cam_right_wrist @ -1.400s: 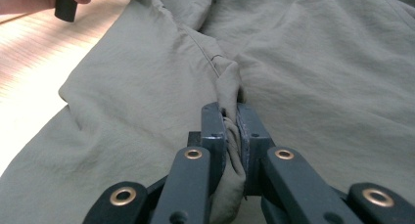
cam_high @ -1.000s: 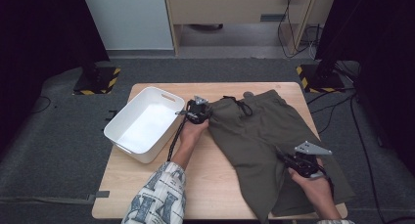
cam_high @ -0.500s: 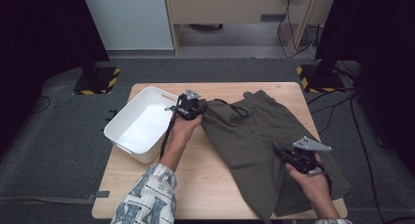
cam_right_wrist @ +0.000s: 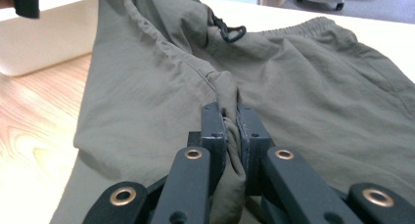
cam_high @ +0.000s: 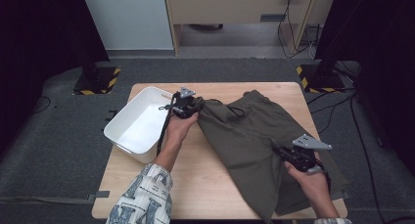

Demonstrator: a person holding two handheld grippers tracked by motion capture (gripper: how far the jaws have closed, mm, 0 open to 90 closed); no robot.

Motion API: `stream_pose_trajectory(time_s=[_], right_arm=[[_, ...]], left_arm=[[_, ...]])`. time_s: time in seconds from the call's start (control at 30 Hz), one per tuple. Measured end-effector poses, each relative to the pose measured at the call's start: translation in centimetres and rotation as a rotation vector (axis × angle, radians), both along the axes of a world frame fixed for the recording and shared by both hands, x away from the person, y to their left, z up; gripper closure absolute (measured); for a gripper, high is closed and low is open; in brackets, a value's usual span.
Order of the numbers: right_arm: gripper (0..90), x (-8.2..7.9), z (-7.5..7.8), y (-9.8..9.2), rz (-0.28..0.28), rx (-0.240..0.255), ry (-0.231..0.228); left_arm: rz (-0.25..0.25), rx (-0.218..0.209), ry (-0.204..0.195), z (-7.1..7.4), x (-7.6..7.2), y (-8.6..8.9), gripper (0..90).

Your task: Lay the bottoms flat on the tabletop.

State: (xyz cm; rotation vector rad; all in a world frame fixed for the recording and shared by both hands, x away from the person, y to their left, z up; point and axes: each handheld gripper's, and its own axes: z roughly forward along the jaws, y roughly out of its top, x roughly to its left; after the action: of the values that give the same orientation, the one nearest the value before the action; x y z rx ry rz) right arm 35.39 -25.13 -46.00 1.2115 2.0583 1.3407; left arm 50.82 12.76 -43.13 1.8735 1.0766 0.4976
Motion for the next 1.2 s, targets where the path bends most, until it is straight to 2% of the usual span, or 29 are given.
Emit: stream_pose_trajectory(time_s=[0.1, 0.43, 0.7, 1.2], right_arm=[[84.4, -0.2, 0.6, 0.0, 0.008, 0.015, -0.012], [84.3, -0.6, 2.5, 1.0, 0.042, 0.019, -0.041], [84.3, -0.6, 3.6, 2.0, 0.067, 0.006, -0.053], [84.4, -1.1, 5.4, 3.7, 0.105, 0.002, -0.080]], left_arm=[[0.001, -0.004, -0.004, 0.4, -0.1, 0.3, 85.1], [0.003, -0.015, -0.041, 2.9, -0.8, 1.4, 85.2], [0.021, -0.030, -0.067, 4.6, -1.3, 2.8, 85.2], [0.041, -0.042, -0.094, 6.5, -2.3, 5.0, 85.3]])
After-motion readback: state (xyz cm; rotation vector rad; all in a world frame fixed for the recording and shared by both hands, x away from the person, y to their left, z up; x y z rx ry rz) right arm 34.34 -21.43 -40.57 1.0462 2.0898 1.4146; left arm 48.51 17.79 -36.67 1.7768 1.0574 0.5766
